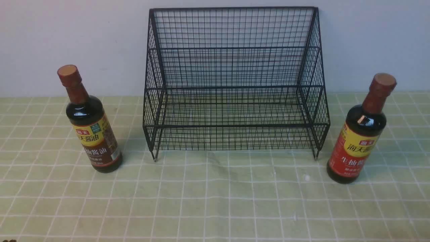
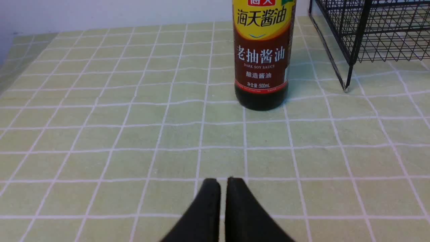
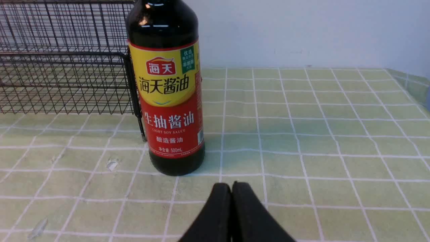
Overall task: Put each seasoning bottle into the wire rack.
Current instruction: Use the right arm to grab the condiment bottle closest to it
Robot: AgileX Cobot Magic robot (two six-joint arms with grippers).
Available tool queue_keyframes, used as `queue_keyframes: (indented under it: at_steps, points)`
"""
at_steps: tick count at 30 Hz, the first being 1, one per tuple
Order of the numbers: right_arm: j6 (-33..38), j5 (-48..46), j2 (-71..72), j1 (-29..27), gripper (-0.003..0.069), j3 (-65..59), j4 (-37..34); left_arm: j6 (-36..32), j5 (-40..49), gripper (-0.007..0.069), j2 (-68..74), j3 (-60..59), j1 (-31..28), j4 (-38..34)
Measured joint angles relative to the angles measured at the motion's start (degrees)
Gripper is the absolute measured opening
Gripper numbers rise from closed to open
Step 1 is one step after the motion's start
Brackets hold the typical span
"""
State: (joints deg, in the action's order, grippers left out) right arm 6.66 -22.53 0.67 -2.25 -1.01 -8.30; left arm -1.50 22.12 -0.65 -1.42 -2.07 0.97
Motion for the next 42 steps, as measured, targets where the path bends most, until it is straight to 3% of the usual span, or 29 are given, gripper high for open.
queue_keyframes:
  at_steps: [19,22,26,31,38,42]
  points:
    - [0.00,0.48,0.00,0.00,-0.0014,-0.03,0.05,0.00,0.00,0.0007,0.00,0.00,0.00,0.00]
    - [-0.96,4.78,0.00,0.00,-0.0014,-0.54,-3.79,0.00,0.00,0.0007,0.00,0.00,0.00,0.00]
    - [-4.88,19.19,0.00,0.00,-0.0014,-0.54,-19.22,0.00,0.00,0.0007,0.00,0.00,0.00,0.00]
    - [-5.70,27.20,0.00,0.00,-0.0014,-0.54,-32.42,0.00,0.00,0.0007,0.00,0.00,0.00,0.00]
    - [-6.09,32.68,0.00,0.00,-0.0014,-0.54,-36.30,0.00,0.00,0.0007,0.00,0.00,0.00,0.00]
    - [-5.69,30.67,0.00,0.00,-0.0014,2.77,-34.02,0.00,0.00,0.0007,0.00,0.00,0.00,0.00]
